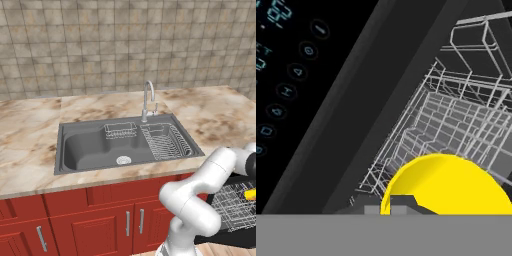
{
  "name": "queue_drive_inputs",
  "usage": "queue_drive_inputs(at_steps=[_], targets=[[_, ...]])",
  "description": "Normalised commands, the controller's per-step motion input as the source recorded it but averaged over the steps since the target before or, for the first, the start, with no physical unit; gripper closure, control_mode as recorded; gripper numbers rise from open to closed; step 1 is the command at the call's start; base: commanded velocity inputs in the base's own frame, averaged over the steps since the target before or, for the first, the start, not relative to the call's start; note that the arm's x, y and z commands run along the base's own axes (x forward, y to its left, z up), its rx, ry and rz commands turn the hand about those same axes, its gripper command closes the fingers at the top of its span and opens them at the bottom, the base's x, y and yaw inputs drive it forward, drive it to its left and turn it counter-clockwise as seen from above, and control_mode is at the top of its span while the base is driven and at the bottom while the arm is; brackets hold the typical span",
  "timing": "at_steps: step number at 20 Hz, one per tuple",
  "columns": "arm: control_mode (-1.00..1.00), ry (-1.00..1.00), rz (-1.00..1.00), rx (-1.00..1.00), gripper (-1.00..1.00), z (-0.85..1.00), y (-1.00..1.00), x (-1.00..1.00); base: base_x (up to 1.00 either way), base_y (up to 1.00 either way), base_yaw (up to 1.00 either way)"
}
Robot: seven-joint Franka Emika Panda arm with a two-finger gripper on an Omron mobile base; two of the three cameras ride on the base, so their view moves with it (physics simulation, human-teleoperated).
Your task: Pick up the cup and bowl from the counter, place them in the dishwasher, and close the dishwasher door.
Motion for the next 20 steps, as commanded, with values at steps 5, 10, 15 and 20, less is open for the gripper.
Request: queue_drive_inputs(at_steps=[5,10,15,20], targets=[[-1.00,0.02,0.00,0.00,1.00,-0.42,-0.21,0.26,0.00,0.00,0.00],[-1.00,0.01,0.00,0.00,1.00,-0.37,-0.22,0.19,0.00,0.00,0.00],[-1.00,0.00,0.00,0.00,1.00,-0.36,-0.21,0.12,0.00,0.00,0.00],[-1.00,0.00,0.00,0.00,1.00,-0.30,-0.23,0.13,0.00,0.00,0.00]])
